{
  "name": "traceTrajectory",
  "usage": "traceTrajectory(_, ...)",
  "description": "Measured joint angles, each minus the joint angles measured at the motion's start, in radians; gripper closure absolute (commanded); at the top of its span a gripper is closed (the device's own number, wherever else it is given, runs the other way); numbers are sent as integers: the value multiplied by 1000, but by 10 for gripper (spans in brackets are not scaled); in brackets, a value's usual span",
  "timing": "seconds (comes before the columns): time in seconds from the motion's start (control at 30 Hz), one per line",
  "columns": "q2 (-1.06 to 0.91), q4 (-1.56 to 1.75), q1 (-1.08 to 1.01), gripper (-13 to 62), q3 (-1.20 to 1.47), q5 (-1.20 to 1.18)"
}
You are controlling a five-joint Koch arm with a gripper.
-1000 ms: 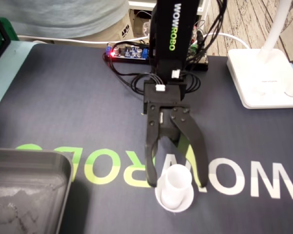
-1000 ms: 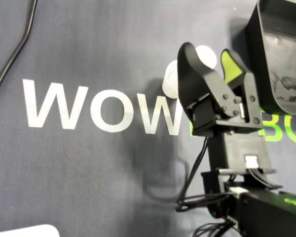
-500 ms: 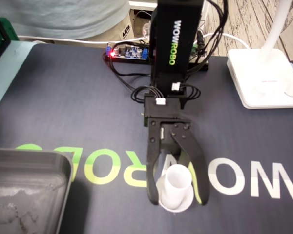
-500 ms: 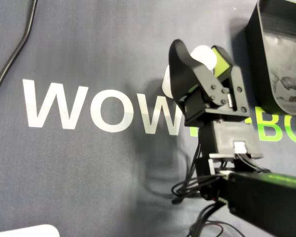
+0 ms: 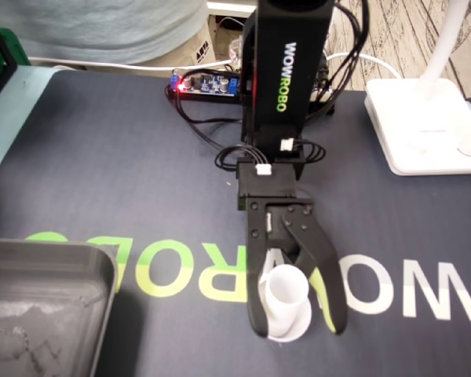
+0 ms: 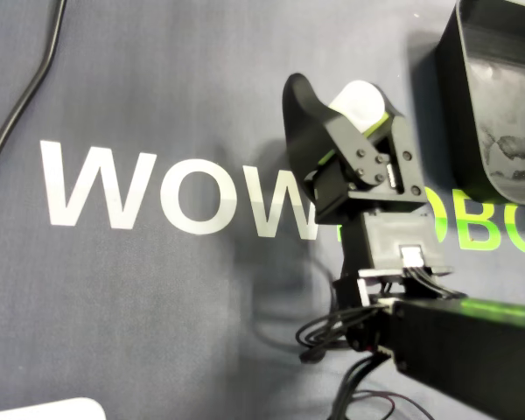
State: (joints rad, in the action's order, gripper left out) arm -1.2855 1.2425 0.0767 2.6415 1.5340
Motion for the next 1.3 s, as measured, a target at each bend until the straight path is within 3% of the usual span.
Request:
traceTrajectory(0.37, 9, 0, -14, 192, 0, 15)
traceTrajectory(1.3, 28, -23, 14, 435, -3, -32)
